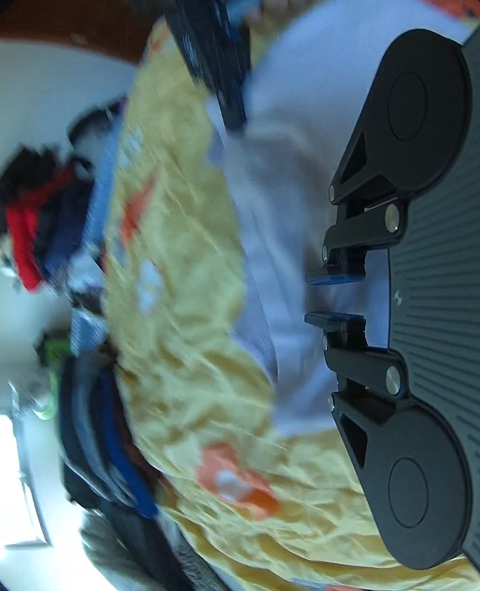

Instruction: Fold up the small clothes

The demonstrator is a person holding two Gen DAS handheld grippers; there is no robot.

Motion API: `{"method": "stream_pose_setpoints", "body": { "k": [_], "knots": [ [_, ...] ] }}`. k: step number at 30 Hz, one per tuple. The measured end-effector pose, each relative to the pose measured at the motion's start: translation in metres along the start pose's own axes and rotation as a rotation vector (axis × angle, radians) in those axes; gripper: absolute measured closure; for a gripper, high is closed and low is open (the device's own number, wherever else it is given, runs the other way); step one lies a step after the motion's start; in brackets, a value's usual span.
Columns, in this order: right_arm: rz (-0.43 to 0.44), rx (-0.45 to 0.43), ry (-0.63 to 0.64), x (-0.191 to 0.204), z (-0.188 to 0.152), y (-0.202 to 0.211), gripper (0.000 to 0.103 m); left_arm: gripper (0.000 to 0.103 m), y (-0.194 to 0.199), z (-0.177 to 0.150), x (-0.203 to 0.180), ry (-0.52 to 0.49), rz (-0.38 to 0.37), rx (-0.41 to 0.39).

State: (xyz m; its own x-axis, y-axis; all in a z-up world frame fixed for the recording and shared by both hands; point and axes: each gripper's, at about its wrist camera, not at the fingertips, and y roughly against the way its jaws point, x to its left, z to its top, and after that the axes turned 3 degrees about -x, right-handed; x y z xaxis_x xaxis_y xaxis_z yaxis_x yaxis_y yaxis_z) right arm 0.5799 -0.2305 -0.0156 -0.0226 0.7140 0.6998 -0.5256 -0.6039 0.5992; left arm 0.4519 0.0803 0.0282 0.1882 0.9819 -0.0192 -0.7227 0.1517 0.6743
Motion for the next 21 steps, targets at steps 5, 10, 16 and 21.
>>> {"method": "stream_pose_setpoints", "body": {
  "k": [5, 10, 16, 21],
  "knots": [
    [-0.049, -0.007, 0.101, 0.013, -0.003, -0.001, 0.101, 0.087, -0.008, -0.011, 0.004, -0.009, 0.057, -0.102],
    [-0.099, -0.038, 0.167, 0.032, -0.010, 0.013, 0.083, 0.086, 0.022, -0.008, -0.021, -0.112, 0.090, -0.147],
    [-0.054, -0.028, 0.369, 0.071, -0.045, 0.028, 0.068, 0.052, 0.006, -0.019, -0.019, -0.119, 0.149, -0.091],
    [-0.109, -0.002, 0.283, 0.047, -0.043, 0.022, 0.087, 0.046, 0.025, -0.015, -0.004, 0.008, 0.158, -0.130]
  ]
}}
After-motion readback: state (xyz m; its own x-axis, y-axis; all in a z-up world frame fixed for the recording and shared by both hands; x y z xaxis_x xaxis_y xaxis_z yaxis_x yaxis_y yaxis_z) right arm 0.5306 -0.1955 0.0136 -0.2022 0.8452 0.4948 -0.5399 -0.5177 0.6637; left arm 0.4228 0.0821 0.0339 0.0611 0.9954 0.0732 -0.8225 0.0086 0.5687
